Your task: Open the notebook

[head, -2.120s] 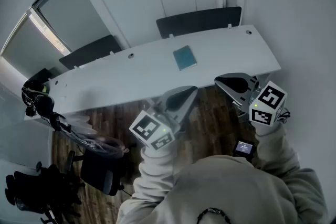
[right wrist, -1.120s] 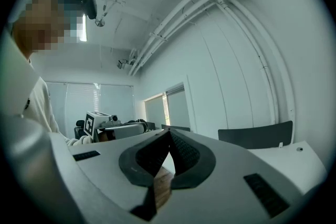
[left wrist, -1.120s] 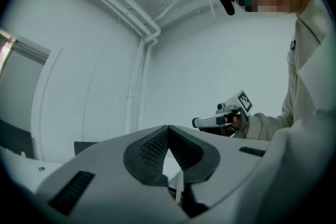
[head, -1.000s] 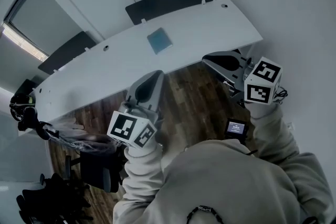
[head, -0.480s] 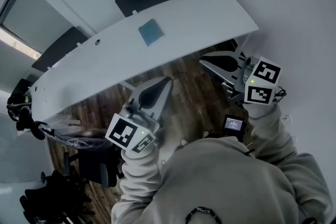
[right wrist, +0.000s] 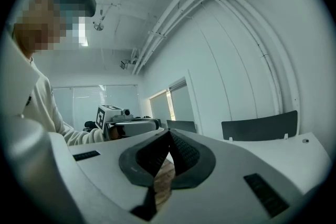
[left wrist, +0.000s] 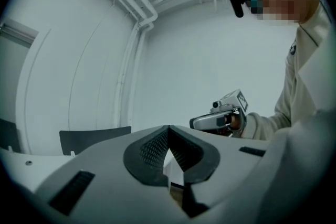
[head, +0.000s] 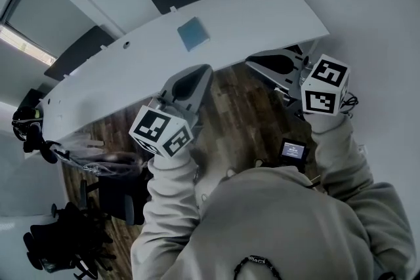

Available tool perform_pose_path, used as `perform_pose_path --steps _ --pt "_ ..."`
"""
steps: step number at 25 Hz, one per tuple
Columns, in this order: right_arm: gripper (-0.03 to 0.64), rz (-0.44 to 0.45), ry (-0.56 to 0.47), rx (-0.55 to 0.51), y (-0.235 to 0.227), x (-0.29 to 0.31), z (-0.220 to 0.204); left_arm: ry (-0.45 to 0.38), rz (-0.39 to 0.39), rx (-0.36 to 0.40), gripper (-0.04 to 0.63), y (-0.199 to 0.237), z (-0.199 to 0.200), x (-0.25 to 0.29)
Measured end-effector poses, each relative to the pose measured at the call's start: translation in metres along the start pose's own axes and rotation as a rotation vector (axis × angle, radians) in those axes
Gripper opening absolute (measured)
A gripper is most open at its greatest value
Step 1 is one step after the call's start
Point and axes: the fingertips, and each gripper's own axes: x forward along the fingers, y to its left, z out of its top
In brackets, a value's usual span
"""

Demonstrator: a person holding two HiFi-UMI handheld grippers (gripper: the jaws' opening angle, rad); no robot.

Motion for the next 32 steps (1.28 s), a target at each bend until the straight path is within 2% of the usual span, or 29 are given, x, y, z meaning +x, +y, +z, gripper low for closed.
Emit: perform_pose_path --steps 4,8,12,21,25,29,32 --pt "0.021 0.003 0.028 -0.013 -0.015 0.01 -0.002 0.042 0.014 0.016 0.002 0.019 -0.005 0.02" --pt "0.021 -0.026 0.098 -0.067 -0.034 0.024 -0.015 0.081 0.064 -0.014 0.002 0.043 -0.021 0.022" --pt "0.021 -0.007 0.145 -0.095 -0.039 0.03 -0.02 0.096 0.097 -0.038 0.002 0.054 -0.031 0.016" --pt "0.021 0.034 0.125 -0.049 -0.043 0.037 -0.023 0.07 0.113 -0.042 0.002 0.057 -0.025 0.01" --pt "0.021 0.05 0.178 -0.042 -0.051 0.036 -0.036 0.132 0.109 -0.003 0.002 0.058 -0.043 0.025" --pt "0.021 0.062 0.187 -0.01 -0.058 0.032 -0.05 0.094 0.092 -0.072 0.002 0.053 -0.042 0.031" --pt "0.021 0.061 0.176 0.015 -0.065 0.028 -0.058 0.104 0.083 -0.052 0.002 0.048 -0.041 0.039"
